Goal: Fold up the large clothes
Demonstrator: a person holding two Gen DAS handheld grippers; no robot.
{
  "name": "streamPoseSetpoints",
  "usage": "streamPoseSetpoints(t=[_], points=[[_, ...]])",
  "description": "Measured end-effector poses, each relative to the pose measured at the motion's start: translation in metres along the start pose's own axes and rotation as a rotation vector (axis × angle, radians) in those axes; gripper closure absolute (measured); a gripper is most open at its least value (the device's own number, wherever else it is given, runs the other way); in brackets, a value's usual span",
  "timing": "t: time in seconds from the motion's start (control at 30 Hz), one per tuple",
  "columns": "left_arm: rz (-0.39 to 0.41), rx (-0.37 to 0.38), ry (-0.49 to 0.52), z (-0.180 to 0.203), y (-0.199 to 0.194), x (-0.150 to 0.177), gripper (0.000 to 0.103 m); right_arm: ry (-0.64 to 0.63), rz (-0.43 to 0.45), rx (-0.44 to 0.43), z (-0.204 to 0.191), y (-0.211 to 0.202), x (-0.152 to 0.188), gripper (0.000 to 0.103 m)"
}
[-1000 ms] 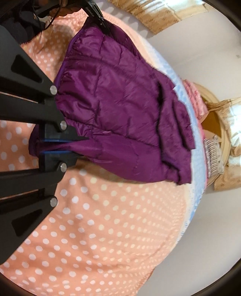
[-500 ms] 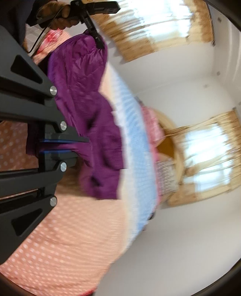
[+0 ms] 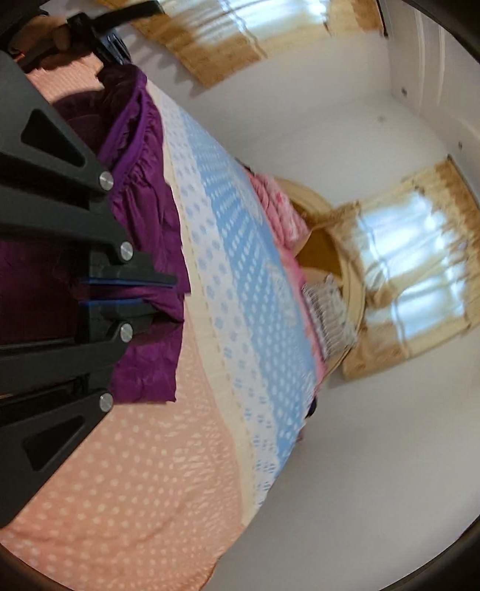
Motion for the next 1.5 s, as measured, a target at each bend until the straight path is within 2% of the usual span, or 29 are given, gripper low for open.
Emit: streamPoseSetpoints(t=[0.03, 0.1, 0.13, 0.2, 0.27, 0.4, 0.5, 0.53, 0.6, 0.67, 0.73, 0.8, 0.87, 0.93, 0.97, 1.0, 1.03, 1.13, 1.23, 1.33, 1.5], points=[[0.002, -0.011, -0.013, 0.000, 0.004, -0.002, 0.068, 0.001, -0.008, 0.009, 0.004, 0.004, 0.001, 0.096], [0.043, -0.096, -0.055, -0.010, 0.015, -0.013, 0.013, 0.007, -0.038, 0.025, 0.011, 0.025, 0.001, 0.096], [0.086, -0.137, -0.068, -0.015, 0.018, -0.018, 0.007, 0.014, -0.052, 0.030, 0.015, 0.034, 0.001, 0.096], [0.164, -0.203, -0.057, -0.019, 0.025, -0.025, 0.005, 0.019, -0.078, 0.038, 0.018, 0.052, 0.003, 0.096], [0.126, -0.230, -0.024, -0.016, 0.042, -0.023, 0.005, 0.016, -0.102, 0.064, 0.019, 0.072, 0.004, 0.096], [0.068, -0.278, -0.035, -0.013, 0.077, -0.014, 0.005, 0.046, -0.133, 0.121, 0.027, 0.098, 0.006, 0.096], [0.039, -0.324, -0.032, -0.012, 0.102, -0.009, 0.005, 0.070, -0.147, 0.135, 0.033, 0.112, 0.006, 0.096], [0.020, -0.340, -0.027, -0.013, 0.109, -0.005, 0.005, 0.076, -0.161, 0.135, 0.034, 0.115, 0.005, 0.093], [-0.015, -0.369, -0.021, -0.010, 0.118, 0.003, 0.005, 0.089, -0.162, 0.118, 0.031, 0.112, 0.001, 0.078], [-0.026, -0.369, -0.028, -0.009, 0.116, 0.009, 0.005, 0.079, -0.138, 0.093, 0.020, 0.104, -0.004, 0.035], [-0.009, -0.352, -0.039, -0.004, 0.112, 0.007, 0.005, 0.023, -0.093, 0.120, 0.006, 0.097, -0.011, 0.016], [0.014, -0.347, -0.039, 0.003, 0.108, 0.002, 0.005, -0.041, -0.074, 0.139, -0.013, 0.095, -0.015, 0.016], [0.004, -0.358, -0.040, 0.008, 0.110, 0.000, 0.005, -0.099, -0.075, 0.135, -0.036, 0.097, -0.015, 0.017], [0.002, -0.342, -0.044, 0.013, 0.113, -0.002, 0.005, -0.188, -0.100, 0.121, -0.063, 0.107, -0.006, 0.025], [0.004, -0.345, -0.041, 0.014, 0.114, -0.003, 0.005, -0.242, -0.119, 0.118, -0.075, 0.115, 0.001, 0.039], [-0.002, -0.357, -0.033, 0.015, 0.121, -0.001, 0.005, -0.293, -0.144, 0.138, -0.083, 0.125, 0.008, 0.045], [-0.013, -0.363, -0.029, 0.014, 0.126, -0.001, 0.005, -0.308, -0.168, 0.152, -0.083, 0.135, 0.014, 0.045], [-0.110, -0.410, -0.040, 0.003, 0.159, 0.015, 0.005, -0.260, -0.230, 0.205, -0.059, 0.161, 0.028, 0.046], [-0.179, -0.384, -0.111, -0.009, 0.178, 0.028, 0.005, -0.193, -0.260, 0.218, -0.035, 0.174, 0.041, 0.046], [-0.214, -0.367, -0.121, -0.009, 0.186, 0.034, 0.005, -0.147, -0.262, 0.208, -0.025, 0.175, 0.044, 0.046], [-0.245, -0.365, -0.125, -0.009, 0.193, 0.040, 0.003, -0.153, -0.272, 0.214, -0.030, 0.173, 0.048, 0.046]])
Point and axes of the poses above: each gripper's, at about its wrist camera, not at the fingertips, and y roughly the way its jaws point, z to its right, x to its underside, the point moved 6 cm from there along y, roughly the way its jaws point, and after that the axes turned 9 degrees about -y, right-handed, at the moved point
